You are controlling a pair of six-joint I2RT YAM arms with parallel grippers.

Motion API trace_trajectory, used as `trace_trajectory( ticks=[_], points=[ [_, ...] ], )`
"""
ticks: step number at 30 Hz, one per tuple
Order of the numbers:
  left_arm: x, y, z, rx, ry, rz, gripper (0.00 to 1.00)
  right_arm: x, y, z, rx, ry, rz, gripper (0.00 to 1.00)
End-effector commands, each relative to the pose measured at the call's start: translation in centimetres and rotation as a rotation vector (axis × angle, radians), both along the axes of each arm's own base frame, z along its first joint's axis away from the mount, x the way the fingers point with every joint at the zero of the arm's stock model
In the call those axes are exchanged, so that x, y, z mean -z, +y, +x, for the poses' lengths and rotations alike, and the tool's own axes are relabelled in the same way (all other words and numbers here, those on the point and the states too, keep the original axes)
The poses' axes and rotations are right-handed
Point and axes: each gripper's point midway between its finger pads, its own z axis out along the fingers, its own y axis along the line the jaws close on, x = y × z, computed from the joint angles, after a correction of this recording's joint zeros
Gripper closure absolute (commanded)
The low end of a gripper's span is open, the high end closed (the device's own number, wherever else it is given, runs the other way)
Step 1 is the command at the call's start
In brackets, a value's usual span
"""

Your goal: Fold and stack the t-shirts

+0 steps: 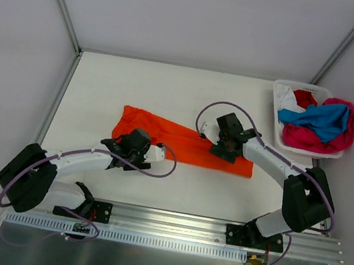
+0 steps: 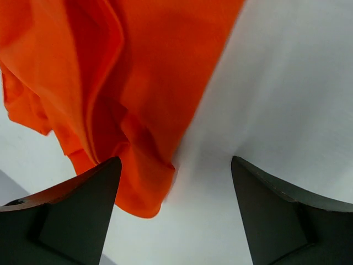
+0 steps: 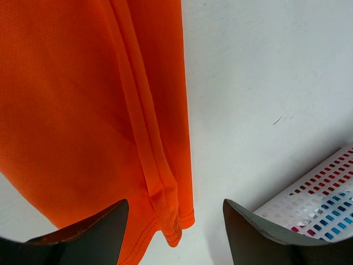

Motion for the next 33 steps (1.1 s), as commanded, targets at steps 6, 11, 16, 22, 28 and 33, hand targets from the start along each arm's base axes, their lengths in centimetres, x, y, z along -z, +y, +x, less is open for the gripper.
trace_trajectory(
  ticks=[6, 11, 16, 22, 28, 33],
  points=[
    [-1.5, 1.1, 3.5, -0.067, -0.186, 0.078, 0.18, -1.3, 0.4, -0.6, 0.012, -0.013, 0.029, 0.27],
    [-2.9, 0.2, 3.3, -0.048, -0.166, 0.029, 0.18, -0.7, 0.0, -0.9, 0.012, -0.011, 0.015, 0.27],
    [-4.1, -0.6, 2.2, -0.019, -0.108, -0.02, 0.18, -0.7, 0.0, -0.7, 0.013, -0.019, 0.01, 0.27],
    [-4.0, 0.2, 2.5, -0.042, -0.091, 0.005, 0.19, -0.5, 0.1, -0.4, 0.016, -0.017, 0.012, 0.27],
    [-2.8, 1.2, 4.4, -0.09, -0.119, 0.026, 0.19, -0.8, 0.1, -0.4, 0.017, -0.025, 0.016, 0.27],
    [-2.9, 1.7, 7.2, -0.124, -0.213, 0.041, 0.21, -0.7, 0.1, -0.6, 0.017, -0.022, 0.017, 0.27]
  ],
)
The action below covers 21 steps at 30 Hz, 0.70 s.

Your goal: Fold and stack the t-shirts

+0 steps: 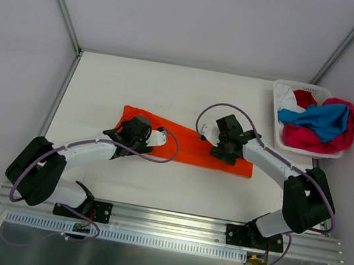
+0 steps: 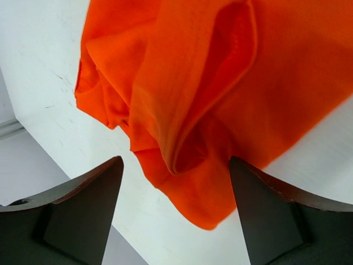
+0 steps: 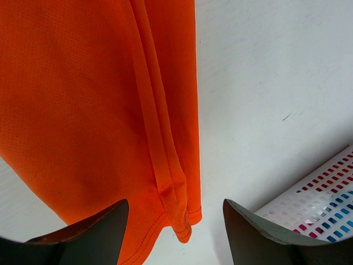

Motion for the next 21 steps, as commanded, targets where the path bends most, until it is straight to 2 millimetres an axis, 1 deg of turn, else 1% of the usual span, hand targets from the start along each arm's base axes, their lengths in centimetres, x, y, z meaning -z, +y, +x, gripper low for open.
trace_trajectory(
  ticks=[1, 4, 8, 9, 15, 16, 19, 20, 21],
  points=[
    [-1.2, 0.0, 2.8, -0.024, -0.114, -0.009, 0.22, -1.1, 0.2, 0.3, 0.015, -0.04, 0.024, 0.27],
    [-1.2, -0.1, 3.5, -0.033, -0.123, -0.019, 0.31, -1.0, 0.1, 0.2, 0.014, -0.041, 0.021, 0.27],
    [-0.9, 0.0, 4.1, -0.035, -0.109, -0.009, 0.75, -0.8, 0.0, 0.2, 0.016, -0.04, 0.014, 0.27],
    [-0.7, 0.0, 4.3, -0.035, -0.106, -0.003, 1.0, -0.8, 0.0, 0.2, 0.016, -0.041, 0.017, 0.27],
    [-0.8, 0.0, 4.5, -0.032, -0.101, 0.0, 1.0, -0.6, 0.1, 0.3, 0.018, -0.038, 0.018, 0.27],
    [-0.8, 0.1, 4.3, -0.035, -0.094, -0.001, 0.97, -0.6, 0.2, 0.3, 0.017, -0.038, 0.016, 0.27],
    [-0.9, 0.2, 4.3, -0.034, -0.094, 0.004, 0.75, -0.6, 0.2, 0.5, 0.017, -0.039, 0.017, 0.27],
    [-0.9, 0.3, 4.3, -0.037, -0.094, 0.005, 0.74, -0.5, 0.2, 0.5, 0.018, -0.038, 0.016, 0.27],
    [-0.9, 0.4, 4.4, -0.041, -0.096, 0.008, 0.76, -0.5, 0.3, 0.4, 0.016, -0.037, 0.017, 0.27]
  ],
)
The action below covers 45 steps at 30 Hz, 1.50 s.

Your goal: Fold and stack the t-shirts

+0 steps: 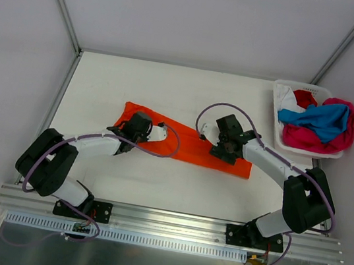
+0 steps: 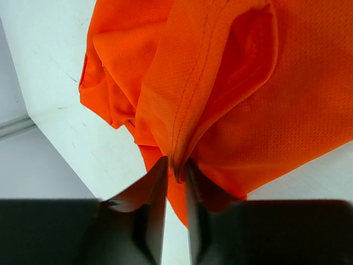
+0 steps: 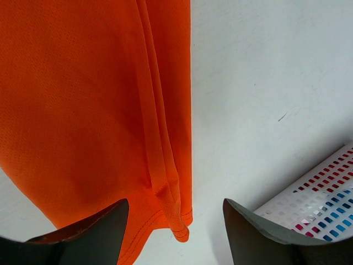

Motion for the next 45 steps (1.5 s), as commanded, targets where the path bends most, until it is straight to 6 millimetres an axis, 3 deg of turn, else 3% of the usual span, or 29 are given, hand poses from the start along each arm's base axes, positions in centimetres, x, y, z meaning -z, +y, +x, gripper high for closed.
trace_trajectory(
  ticks=[1, 2, 6, 16, 28, 37, 40, 41, 45],
  points=[
    [-1.5, 0.0, 1.4, -0.021, -0.041, -0.024, 0.85, -0.4, 0.2, 0.2, 0.014, -0.021, 0.016, 0.27],
    [-1.7, 0.1, 1.7, -0.027, -0.054, -0.025, 1.0, -0.4, 0.2, 0.2, 0.015, -0.021, 0.015, 0.27],
    [-2.1, 0.4, 2.6, -0.043, -0.085, -0.033, 1.0, -0.3, 0.2, 0.0, 0.015, -0.017, 0.017, 0.27],
    [-5.1, 0.0, 6.3, -0.063, -0.237, -0.027, 1.0, -0.1, 0.1, -0.1, 0.02, -0.017, 0.02, 0.27],
    [-4.3, 0.1, 11.2, -0.042, -0.306, 0.076, 1.0, 0.1, -0.1, -0.3, 0.026, -0.012, 0.017, 0.27],
    [-3.9, 1.9, 16.3, -0.064, -0.316, 0.113, 1.0, 0.7, -0.1, -0.6, 0.036, 0.0, 0.015, 0.27],
    [-4.0, 1.9, 17.3, -0.069, -0.337, 0.126, 0.72, 0.8, -0.1, -0.6, 0.037, -0.001, 0.009, 0.27],
    [-4.2, 1.8, 17.7, -0.068, -0.353, 0.13, 0.45, 0.7, 0.0, -0.6, 0.035, -0.001, 0.009, 0.27],
    [-4.5, 1.9, 19.1, -0.083, -0.4, 0.158, 0.07, 0.5, 0.2, -0.5, 0.036, -0.006, 0.009, 0.27]
  ],
)
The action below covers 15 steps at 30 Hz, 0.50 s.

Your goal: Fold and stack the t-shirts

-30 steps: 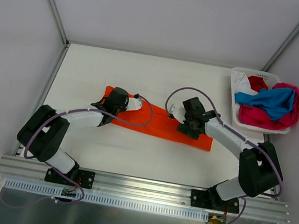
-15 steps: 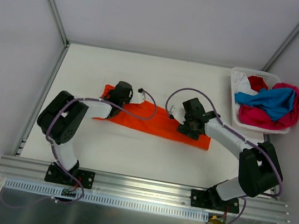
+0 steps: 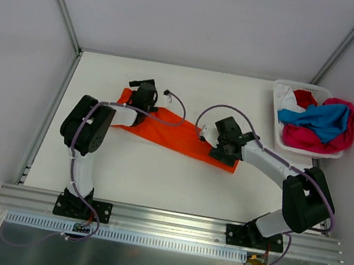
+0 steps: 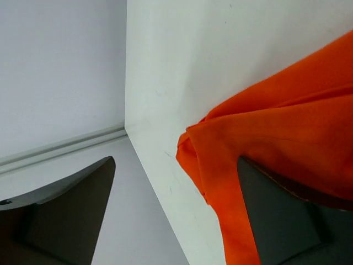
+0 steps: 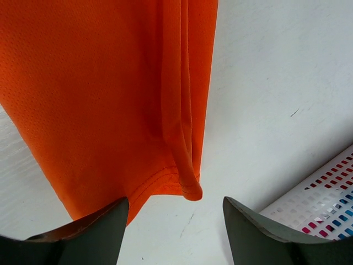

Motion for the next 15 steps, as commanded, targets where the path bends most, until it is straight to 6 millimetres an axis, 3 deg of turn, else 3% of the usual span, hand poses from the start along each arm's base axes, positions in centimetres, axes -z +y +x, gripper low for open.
trace_trajectory(
  ticks=[1, 10, 15],
  points=[
    [-1.7, -0.2, 2.2, -0.018, -0.1, 0.015, 0.04, -0.4, 0.3, 0.2, 0.011, -0.018, 0.004, 0.27],
    [-3.2, 2.2, 3.4, -0.09, -0.186, 0.016, 0.01, -0.5, 0.8, -0.4, -0.011, -0.026, -0.005, 0.27],
    [-2.8, 3.6, 1.6, -0.122, -0.126, -0.021, 0.01, 0.5, 0.7, -0.6, -0.041, -0.013, -0.049, 0.27]
  ],
)
